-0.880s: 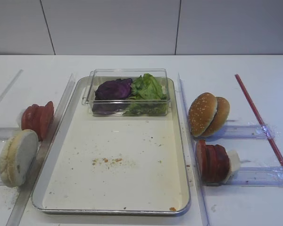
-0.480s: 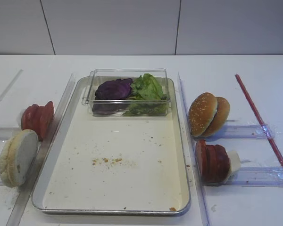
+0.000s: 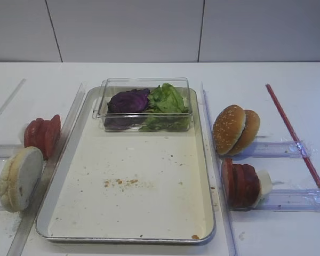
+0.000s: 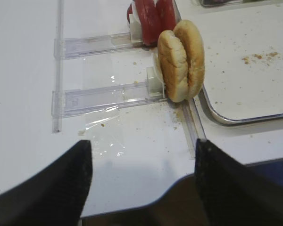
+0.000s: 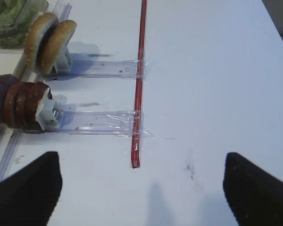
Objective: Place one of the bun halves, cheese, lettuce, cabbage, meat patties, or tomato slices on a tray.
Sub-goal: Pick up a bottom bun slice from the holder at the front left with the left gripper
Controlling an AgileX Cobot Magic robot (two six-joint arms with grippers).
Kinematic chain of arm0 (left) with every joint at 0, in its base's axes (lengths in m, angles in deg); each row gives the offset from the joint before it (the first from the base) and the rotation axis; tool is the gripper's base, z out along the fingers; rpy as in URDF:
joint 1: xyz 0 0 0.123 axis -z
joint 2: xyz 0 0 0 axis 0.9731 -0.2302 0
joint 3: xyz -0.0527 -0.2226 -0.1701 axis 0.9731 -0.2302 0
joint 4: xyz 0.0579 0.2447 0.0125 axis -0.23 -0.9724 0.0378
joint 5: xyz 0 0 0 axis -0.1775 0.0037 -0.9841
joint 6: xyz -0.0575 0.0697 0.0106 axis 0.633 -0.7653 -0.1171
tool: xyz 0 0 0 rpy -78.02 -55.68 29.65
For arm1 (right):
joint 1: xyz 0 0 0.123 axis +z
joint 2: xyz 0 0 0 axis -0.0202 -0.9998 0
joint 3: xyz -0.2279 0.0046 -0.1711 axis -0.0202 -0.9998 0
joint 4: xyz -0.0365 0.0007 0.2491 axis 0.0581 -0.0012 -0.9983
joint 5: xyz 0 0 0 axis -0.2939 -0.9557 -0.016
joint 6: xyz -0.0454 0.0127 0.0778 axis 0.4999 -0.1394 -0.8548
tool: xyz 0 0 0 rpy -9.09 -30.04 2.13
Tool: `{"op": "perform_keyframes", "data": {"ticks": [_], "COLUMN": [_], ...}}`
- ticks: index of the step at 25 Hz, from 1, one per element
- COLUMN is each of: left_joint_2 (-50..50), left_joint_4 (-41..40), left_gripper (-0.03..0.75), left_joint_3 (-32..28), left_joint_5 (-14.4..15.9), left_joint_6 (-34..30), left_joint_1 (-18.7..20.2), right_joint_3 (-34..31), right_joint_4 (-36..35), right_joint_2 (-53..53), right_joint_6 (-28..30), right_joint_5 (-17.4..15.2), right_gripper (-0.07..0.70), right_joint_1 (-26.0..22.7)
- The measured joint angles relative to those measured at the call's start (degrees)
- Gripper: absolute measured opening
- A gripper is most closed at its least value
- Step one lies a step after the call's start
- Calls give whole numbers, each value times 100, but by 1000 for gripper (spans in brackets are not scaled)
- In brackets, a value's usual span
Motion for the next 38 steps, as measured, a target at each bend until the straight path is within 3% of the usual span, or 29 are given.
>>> {"op": "perform_keyframes", "data": {"ticks": [8,12,21,30,38], "left_joint_2": [0,-121,-1475,-2809,-3959], "left_joint_4": [0,64,134,159,454], "left_gripper": [429,429,429,429,428], "left_joint_3": [42,409,1403,2059,2441], "left_joint_5": [0,51,435,501,488], "left_joint_6": [0,0,0,0,-35], "left_joint_1": [0,0,132,591,628], "right_joint_3": [0,0,0,0,0], "right_joint_4": [0,0,0,0,0], "right_joint_2": [0,0,0,0,0], "right_joint_6": [0,0,0,0,0], "right_joint_5": [0,0,0,0,0], "right_gripper": [692,692,692,692,692], "right_joint_1": [0,0,0,0,0]}}
